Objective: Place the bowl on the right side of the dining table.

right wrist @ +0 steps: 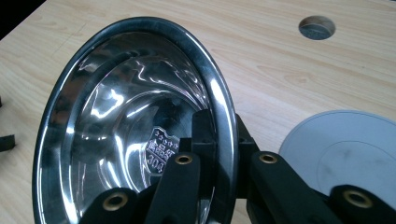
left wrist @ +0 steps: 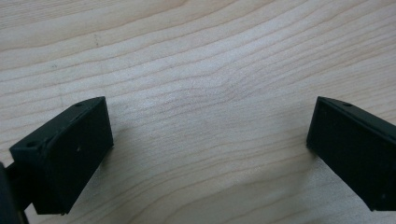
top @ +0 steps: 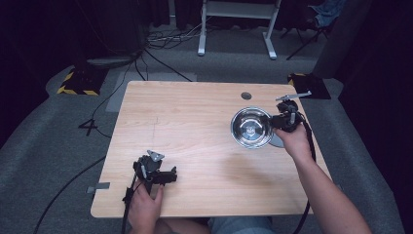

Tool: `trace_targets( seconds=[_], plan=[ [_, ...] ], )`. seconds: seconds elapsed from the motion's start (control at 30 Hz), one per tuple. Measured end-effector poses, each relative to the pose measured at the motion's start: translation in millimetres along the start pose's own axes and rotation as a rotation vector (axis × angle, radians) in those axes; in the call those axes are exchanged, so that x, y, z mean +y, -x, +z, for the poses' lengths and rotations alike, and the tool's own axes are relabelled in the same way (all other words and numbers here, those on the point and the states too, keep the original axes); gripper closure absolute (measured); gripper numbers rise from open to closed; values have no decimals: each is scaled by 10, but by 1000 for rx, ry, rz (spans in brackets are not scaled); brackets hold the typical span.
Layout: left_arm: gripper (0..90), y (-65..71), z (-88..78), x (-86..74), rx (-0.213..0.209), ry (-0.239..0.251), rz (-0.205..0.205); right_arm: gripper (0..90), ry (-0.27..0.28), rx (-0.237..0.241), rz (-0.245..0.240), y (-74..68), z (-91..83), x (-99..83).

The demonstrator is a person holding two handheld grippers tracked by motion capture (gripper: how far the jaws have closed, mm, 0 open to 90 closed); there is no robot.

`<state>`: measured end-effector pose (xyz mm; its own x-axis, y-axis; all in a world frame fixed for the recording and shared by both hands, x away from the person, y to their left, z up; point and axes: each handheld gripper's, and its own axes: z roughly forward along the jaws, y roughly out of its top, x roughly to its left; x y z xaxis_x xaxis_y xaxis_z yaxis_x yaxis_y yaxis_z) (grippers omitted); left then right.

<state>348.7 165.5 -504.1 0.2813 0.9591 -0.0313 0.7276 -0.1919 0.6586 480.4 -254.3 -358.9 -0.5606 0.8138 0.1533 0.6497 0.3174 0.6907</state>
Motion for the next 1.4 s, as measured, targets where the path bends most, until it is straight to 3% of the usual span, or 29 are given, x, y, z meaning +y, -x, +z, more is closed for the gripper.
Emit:
trace_targets(
  seconds=[0.4,0.47,0.6,0.67,0.93,1.27,1.4],
  plan=[
    [5,-1,1,0,0,1,1,855,47,-55,65,293,-1,97],
    [5,1,0,0,0,0,-1,855,66,-87,99,396,-1,96],
    [5,0,0,0,0,0,0,855,78,-102,129,497,4,94],
    [5,0,0,0,0,0,0,855,71,-111,166,596,16,100],
    [5,-1,0,0,0,0,0,855,54,-167,196,769,28,141],
    [5,-1,1,0,0,1,1,855,32,-194,276,996,100,104],
    [5,0,0,0,0,0,0,855,15,-214,281,1068,127,92]
  ],
)
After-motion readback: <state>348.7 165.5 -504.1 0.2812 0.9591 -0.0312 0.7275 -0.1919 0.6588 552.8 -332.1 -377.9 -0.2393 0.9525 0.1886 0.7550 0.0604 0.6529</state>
